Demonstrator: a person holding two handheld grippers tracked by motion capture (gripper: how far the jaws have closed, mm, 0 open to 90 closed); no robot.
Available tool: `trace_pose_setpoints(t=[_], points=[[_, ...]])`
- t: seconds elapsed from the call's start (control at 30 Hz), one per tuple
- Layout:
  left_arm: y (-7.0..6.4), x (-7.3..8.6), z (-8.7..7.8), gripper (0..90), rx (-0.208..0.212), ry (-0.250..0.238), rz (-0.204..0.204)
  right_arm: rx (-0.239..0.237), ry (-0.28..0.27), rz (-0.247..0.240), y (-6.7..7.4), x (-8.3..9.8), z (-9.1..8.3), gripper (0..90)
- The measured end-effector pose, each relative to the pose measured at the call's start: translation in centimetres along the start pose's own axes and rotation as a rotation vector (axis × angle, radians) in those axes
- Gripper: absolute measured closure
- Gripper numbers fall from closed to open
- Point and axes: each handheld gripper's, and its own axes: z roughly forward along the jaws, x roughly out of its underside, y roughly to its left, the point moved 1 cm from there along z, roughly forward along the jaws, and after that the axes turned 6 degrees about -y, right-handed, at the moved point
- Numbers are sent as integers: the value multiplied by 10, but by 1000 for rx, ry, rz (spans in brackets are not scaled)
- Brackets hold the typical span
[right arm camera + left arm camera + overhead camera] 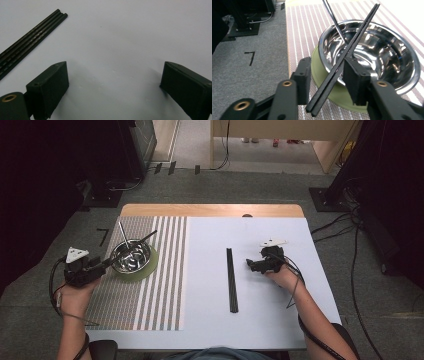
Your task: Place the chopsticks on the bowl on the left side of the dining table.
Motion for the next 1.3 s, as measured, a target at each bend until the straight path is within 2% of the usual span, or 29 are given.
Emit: trace_pose_setpoints(t=[0.1, 0.17, 0.37, 0.4, 0.47, 0.53, 0.57, 0.67, 0.93, 1.0, 1.1, 1.2, 1.3], points=[[-5, -6, 2, 631, 2, -4, -29, 0, 0, 0, 0, 0, 0, 74], [-8, -8, 4, 631, 7, -2, -32, 0, 0, 0, 0, 0, 0, 74], [-20, -16, 11, 609, -22, -2, 27, 0, 0, 0, 0, 0, 0, 74], [-22, -17, 11, 598, -28, 3, 21, 0, 0, 0, 0, 0, 0, 74], [-22, -20, 13, 533, -24, 12, -17, 0, 0, 0, 0, 0, 0, 74], [-22, -23, 15, 528, -15, 9, -44, -1, -1, -1, 0, 0, 0, 74], [-23, -24, 16, 521, -21, 10, -49, 0, 0, 0, 0, 0, 0, 74], [-25, -27, 19, 530, -2, 16, -55, -2, -2, -3, 0, 0, 0, 74], [-30, -34, 26, 641, 18, 20, -48, -2, -4, -3, 0, 0, 0, 74], [-30, -36, 29, 659, 23, 26, -62, -1, -2, -2, 0, 0, 0, 74], [-31, -37, 33, 702, 17, 20, -72, -1, -2, -1, 0, 0, 0, 74], [-32, -38, 38, 747, 2, 20, -60, -1, -2, -1, 0, 0, 0, 74], [-33, -40, 43, 779, -10, 17, -67, -1, -1, 0, 0, 0, 0, 74]])
